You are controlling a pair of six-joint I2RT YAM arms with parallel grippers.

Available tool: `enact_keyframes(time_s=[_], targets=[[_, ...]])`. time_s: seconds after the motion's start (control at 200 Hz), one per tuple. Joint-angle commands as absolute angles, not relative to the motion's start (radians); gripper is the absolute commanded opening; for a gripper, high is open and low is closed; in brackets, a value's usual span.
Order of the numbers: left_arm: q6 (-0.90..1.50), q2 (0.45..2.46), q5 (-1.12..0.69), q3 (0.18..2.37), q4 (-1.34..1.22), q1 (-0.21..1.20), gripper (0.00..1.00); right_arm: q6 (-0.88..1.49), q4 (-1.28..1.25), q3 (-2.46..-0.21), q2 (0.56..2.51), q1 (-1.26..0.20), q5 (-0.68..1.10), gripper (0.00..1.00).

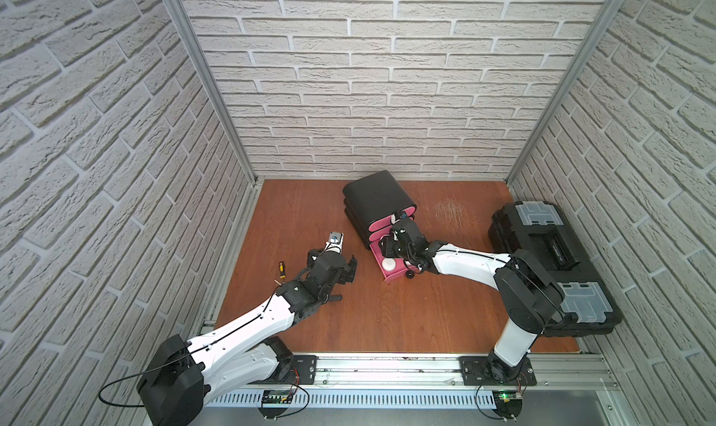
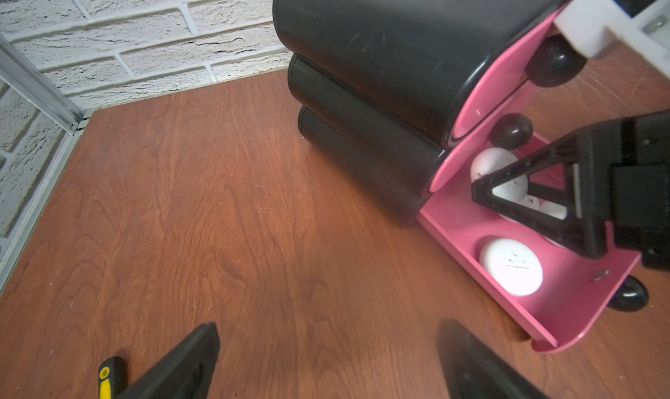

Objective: Put the bluetooth earphones in the drawer according to color
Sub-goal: Place the bluetooth earphone in the drawer, then close the drawer of the storage box.

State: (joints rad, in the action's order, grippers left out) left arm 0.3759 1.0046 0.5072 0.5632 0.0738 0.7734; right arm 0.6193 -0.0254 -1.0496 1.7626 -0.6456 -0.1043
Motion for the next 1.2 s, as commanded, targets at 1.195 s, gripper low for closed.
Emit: enact_keyframes(time_s=[1.195], targets=[[0.453,1.293,0.211,1.297,0.581,0.516,0.98,0.629,0.234,-0.597,1.143,-0.560,0.098,0.68]])
